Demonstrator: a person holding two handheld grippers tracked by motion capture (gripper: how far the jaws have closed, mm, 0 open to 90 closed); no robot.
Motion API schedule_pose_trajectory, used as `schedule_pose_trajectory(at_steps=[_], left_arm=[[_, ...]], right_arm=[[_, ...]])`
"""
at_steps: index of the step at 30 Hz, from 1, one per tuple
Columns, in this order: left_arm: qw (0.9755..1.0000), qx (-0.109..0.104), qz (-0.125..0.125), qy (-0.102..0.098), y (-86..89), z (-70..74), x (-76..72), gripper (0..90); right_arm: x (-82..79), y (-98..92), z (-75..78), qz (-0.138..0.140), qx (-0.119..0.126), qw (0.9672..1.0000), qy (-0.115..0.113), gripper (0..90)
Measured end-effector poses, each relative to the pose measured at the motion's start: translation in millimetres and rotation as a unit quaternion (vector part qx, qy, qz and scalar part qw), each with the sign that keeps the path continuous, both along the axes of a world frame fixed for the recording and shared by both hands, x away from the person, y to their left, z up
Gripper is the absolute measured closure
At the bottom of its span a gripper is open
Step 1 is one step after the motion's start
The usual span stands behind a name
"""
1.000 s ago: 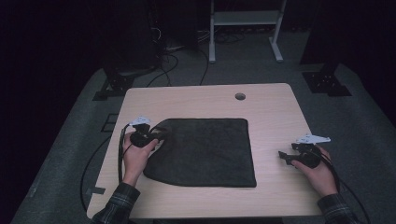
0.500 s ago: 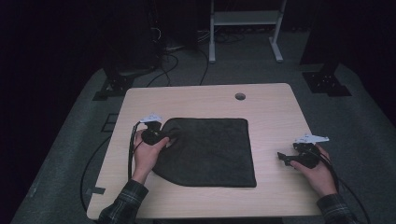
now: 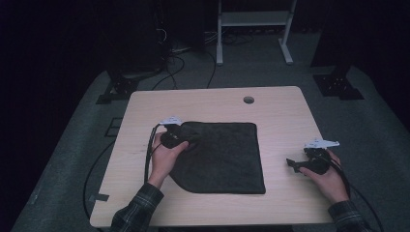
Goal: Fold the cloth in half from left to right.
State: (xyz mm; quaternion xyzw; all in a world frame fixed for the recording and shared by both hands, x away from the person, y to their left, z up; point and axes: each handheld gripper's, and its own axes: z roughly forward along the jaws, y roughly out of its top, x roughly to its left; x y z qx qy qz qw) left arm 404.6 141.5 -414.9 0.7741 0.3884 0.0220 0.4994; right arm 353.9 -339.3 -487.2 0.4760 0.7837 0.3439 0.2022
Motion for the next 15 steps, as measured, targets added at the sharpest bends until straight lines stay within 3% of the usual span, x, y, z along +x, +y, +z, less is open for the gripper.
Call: schedule_pose_trajectory(at_steps=[15], left_arm=[[0.999,-0.011,-0.042,0.008,-39.0,0.1,10.0,88.0]], right_arm=[[0.0,0.0,0.0,0.0,0.0,1.0,0.0,10.0]])
